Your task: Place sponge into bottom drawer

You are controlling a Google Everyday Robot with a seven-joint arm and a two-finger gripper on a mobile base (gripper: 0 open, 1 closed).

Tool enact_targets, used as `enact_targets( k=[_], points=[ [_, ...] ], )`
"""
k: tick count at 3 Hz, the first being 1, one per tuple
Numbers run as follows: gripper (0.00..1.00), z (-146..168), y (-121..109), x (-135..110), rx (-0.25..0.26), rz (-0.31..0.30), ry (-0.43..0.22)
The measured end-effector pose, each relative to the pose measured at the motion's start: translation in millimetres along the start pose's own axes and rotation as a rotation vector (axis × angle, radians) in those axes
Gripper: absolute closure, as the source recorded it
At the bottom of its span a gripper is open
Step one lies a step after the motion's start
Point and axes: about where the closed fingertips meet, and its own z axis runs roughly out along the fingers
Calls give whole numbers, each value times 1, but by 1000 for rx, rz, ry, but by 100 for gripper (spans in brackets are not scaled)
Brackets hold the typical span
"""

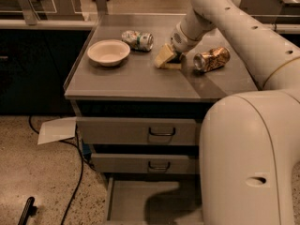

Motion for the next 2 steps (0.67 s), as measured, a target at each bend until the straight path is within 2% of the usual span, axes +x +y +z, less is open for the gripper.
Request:
enact_targets(
  k=[2],
  points=[
    [89,-5,1,-3,0,0,-1]
  ],
)
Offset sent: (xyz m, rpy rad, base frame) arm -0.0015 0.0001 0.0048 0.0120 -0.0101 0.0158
